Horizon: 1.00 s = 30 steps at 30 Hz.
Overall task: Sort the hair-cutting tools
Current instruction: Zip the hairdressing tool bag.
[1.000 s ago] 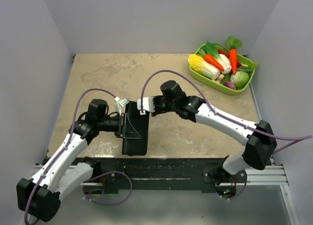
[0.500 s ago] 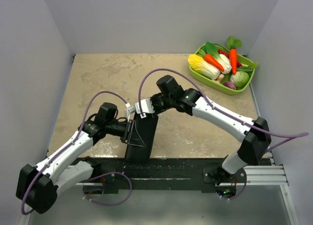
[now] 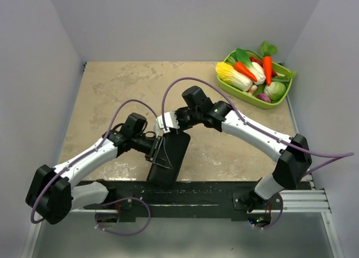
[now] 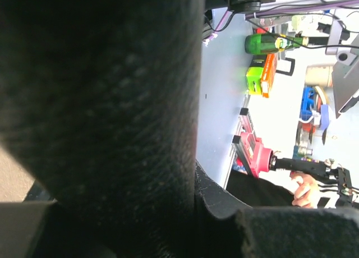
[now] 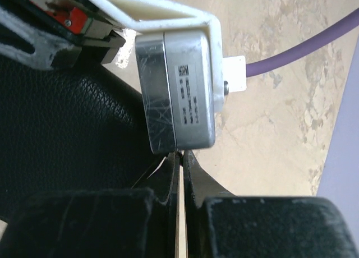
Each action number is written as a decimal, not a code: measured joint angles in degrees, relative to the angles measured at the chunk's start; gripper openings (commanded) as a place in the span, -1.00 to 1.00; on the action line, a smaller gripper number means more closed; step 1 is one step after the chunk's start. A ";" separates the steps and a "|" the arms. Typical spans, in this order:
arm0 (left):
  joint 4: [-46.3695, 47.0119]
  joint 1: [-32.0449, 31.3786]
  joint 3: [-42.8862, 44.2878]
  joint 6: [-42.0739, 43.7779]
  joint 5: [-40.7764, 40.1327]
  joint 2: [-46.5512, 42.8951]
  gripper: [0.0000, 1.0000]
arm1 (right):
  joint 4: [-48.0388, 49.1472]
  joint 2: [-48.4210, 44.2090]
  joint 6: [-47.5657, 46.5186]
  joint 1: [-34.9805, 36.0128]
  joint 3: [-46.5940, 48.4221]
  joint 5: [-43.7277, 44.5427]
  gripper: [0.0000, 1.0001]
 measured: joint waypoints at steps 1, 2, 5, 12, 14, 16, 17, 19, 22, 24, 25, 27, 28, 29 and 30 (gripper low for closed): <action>-0.15 -0.09 0.50 0.22 0.02 0.83 -1.00 | 0.24 0.00 0.44 0.00 -0.28 0.31 -1.00; -0.33 -0.20 0.96 0.46 0.02 1.53 -1.00 | 0.37 0.00 0.79 -0.02 -0.52 0.74 -1.00; -1.36 -0.33 2.54 1.57 0.00 3.96 -1.00 | 0.39 0.00 1.70 -0.22 -0.94 2.23 -0.99; -4.00 -1.18 6.29 4.42 0.09 7.32 -1.00 | 4.81 -3.96 5.16 -0.15 -5.03 8.02 -0.49; -4.22 -1.73 7.13 5.40 0.72 7.72 -1.00 | 6.62 -6.45 6.73 -0.33 -6.62 8.87 -0.23; -4.68 -2.69 8.04 6.47 1.55 8.35 -1.00 | 9.09 -8.63 8.26 -0.61 -7.45 8.98 -0.14; -4.92 -3.04 8.33 6.93 1.99 8.61 -1.00 | 9.88 -9.90 9.14 -0.70 -7.85 9.44 -0.13; -5.55 -3.39 8.85 7.54 2.23 8.96 -1.00 | 10.86 -12.81 10.56 -0.98 -9.11 10.86 -0.08; -6.32 -3.45 9.68 8.22 2.23 9.33 -1.00 | 10.88 -16.35 13.03 -1.40 -10.43 14.82 -0.02; -6.88 -3.45 10.71 8.59 2.12 9.77 -1.00 | 9.92 -17.77 15.04 -1.60 -10.60 17.84 0.02; -7.37 -3.45 11.47 8.70 1.90 10.08 -1.00 | 9.31 -18.34 16.31 -1.70 -10.67 20.17 0.04; -8.07 -3.45 13.14 9.05 1.27 10.82 -1.00 | 7.93 -18.78 19.34 -2.29 -10.91 24.28 0.11; -8.35 -3.45 14.16 9.14 0.83 11.34 -1.00 | 7.48 -18.78 20.94 -3.02 -11.23 26.21 0.16; -8.52 -3.45 15.17 9.25 0.33 11.87 -1.00 | 7.32 -18.75 23.17 -3.93 -11.93 28.02 0.24; -8.76 -3.43 16.22 9.22 -0.48 12.52 -1.00 | 7.17 -18.75 25.42 -5.29 -12.87 29.51 0.30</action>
